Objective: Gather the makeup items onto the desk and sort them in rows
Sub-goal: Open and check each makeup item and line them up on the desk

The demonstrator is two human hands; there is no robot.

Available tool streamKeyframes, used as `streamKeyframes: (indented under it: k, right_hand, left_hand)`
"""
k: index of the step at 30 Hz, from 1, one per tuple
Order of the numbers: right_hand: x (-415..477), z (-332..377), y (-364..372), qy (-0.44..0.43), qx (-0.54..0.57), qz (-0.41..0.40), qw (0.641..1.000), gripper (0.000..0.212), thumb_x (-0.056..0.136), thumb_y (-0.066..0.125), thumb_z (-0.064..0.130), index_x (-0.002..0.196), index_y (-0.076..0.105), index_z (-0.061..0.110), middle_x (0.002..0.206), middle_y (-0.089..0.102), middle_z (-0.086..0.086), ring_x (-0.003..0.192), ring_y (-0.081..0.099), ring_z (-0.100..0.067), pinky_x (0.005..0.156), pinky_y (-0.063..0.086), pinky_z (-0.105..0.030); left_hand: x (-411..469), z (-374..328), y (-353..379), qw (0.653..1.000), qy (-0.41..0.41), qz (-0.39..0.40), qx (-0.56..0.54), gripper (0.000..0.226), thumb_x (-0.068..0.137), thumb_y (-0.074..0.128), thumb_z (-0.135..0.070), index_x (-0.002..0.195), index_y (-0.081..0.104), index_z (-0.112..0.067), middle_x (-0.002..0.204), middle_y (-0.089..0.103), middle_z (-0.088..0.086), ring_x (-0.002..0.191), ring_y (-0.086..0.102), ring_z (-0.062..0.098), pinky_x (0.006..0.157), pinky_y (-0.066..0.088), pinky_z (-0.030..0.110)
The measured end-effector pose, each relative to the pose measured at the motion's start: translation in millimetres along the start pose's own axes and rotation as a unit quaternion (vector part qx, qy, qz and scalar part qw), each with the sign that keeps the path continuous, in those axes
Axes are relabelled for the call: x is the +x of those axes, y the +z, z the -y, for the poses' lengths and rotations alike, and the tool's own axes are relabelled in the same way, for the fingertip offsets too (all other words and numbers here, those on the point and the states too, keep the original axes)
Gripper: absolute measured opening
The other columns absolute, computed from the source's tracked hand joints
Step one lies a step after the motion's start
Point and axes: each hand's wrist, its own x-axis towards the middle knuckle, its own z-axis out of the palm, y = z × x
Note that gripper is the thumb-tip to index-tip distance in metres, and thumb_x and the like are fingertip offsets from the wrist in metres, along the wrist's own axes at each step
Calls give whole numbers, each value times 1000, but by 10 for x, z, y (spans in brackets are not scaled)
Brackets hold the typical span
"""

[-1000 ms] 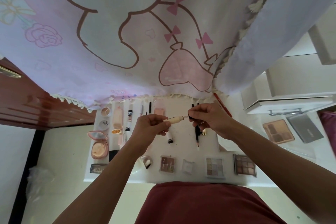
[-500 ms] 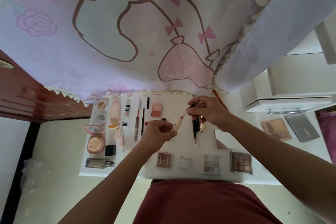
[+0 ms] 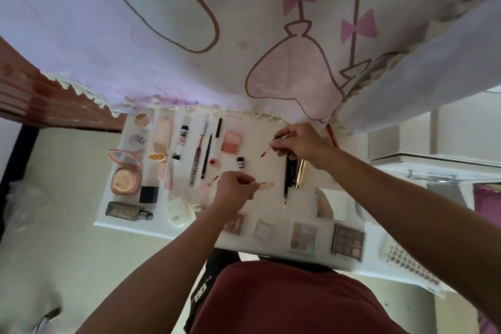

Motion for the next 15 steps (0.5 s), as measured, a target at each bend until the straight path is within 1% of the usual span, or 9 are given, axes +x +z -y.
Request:
streamKeyframes:
  k: [3, 4, 7, 9, 12, 13, 15]
  right_hand:
    - [67, -24, -55, 25, 32, 10, 999, 23, 86, 74, 16, 105, 66, 7, 91, 75, -12, 68, 68, -13, 55, 47, -22]
    - [84, -39, -73, 39, 51, 17, 998, 21, 87, 72, 15, 106, 66, 7, 91, 74, -13, 68, 68, -14, 55, 46, -22]
    - [111, -92, -114, 89, 120, 53, 987, 11, 90, 67, 15, 100, 66, 9, 88, 71, -11, 71, 67, -16, 55, 48, -23]
    - [114, -139, -115, 125, 173, 82, 974, 10, 91, 65, 16, 98, 67, 9, 87, 71, -9, 77, 68, -19, 57, 52, -25]
    - [133, -229, -76, 167, 242, 105, 950, 15, 92, 64, 16, 103, 66, 7, 89, 72, -10, 88, 71, -28, 64, 58, -30]
    - [139, -252, -55, 174, 260, 104, 944, 15, 91, 65, 16, 103, 66, 7, 90, 72, -11, 91, 71, -30, 67, 59, -32]
    - [160, -280, -25, 182, 288, 83, 936, 13, 91, 65, 16, 101, 65, 7, 91, 71, -11, 91, 71, -30, 66, 59, -32]
  left_hand:
    - [53, 50, -86, 986, -62, 16, -151, 19, 82, 72, 0, 100, 69, 5, 89, 69, 17, 71, 67, 20, 69, 60, 27]
    - [63, 57, -108, 975, -81, 21, -205, 19, 82, 70, 3, 100, 68, 6, 90, 68, 20, 71, 66, 21, 68, 59, 26]
    - [83, 66, -143, 932, -127, 39, -338, 20, 82, 67, 6, 102, 65, 8, 93, 65, 21, 75, 65, 26, 73, 59, 30]
    - [91, 70, -142, 911, -147, 47, -383, 22, 83, 67, 5, 105, 63, 8, 93, 66, 20, 77, 66, 25, 74, 59, 30]
    - [104, 61, -102, 894, -159, 54, -416, 19, 86, 65, 2, 105, 62, 6, 93, 66, 19, 78, 67, 24, 72, 60, 29]
    - [108, 60, -84, 889, -162, 52, -425, 16, 87, 64, 1, 103, 63, 5, 93, 67, 19, 79, 67, 24, 71, 59, 28]
    - [125, 57, -56, 883, -166, 45, -437, 12, 88, 65, -2, 98, 63, 3, 90, 67, 18, 77, 67, 23, 70, 59, 28]
